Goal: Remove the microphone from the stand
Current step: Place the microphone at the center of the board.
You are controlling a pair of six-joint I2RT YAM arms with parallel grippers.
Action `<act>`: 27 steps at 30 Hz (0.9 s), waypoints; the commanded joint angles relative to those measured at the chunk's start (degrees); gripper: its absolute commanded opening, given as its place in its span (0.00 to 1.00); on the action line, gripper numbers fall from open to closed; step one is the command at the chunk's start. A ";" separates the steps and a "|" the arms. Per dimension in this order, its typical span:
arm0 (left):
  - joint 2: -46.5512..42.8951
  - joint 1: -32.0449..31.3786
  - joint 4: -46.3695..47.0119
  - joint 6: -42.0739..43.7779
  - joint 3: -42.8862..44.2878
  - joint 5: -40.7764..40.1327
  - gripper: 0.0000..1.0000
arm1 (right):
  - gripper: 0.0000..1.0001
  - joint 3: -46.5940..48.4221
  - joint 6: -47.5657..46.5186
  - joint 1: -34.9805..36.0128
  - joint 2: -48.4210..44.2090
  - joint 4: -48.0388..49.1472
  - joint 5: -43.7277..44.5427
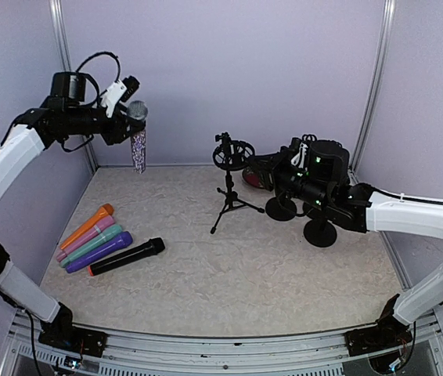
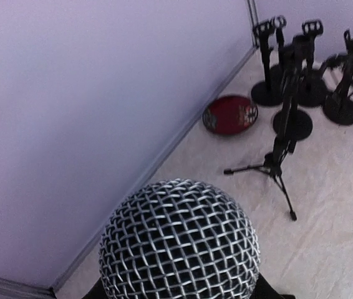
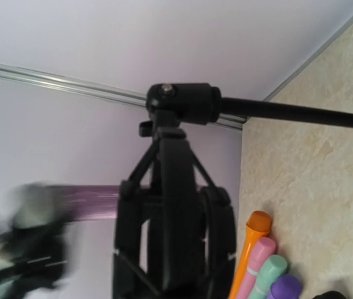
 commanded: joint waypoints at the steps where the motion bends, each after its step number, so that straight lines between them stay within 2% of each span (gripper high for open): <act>1: 1.50 0.11 0.72 8.15 -6.57 -5.93 0.15 | 0.12 -1.28 -4.51 0.39 1.33 -4.72 0.77; 9: 3.07 -6.60 11.99 22.19 -20.47 -14.54 0.15 | 0.38 -6.57 -7.13 0.37 -3.56 -3.84 2.19; 14: 8.12 -8.52 13.13 27.12 -21.42 -18.97 0.12 | 0.58 -7.75 -9.19 0.25 -5.88 -5.33 1.52; 18: 12.09 -9.58 13.97 29.78 -21.86 -23.20 0.10 | 0.71 -7.86 -15.31 0.38 -8.76 -6.81 1.06; 21: 14.72 -9.61 13.80 29.76 -21.63 -24.93 0.14 | 0.80 -9.05 -19.13 0.84 -12.16 -9.00 3.74; 24: 17.28 -9.54 12.63 29.20 -21.21 -26.34 0.21 | 0.82 -12.28 -21.34 0.98 -15.60 -10.15 6.61; 27: 19.21 -9.69 11.19 28.61 -20.81 -26.68 0.29 | 0.79 -15.32 -22.12 1.02 -17.51 -11.11 9.55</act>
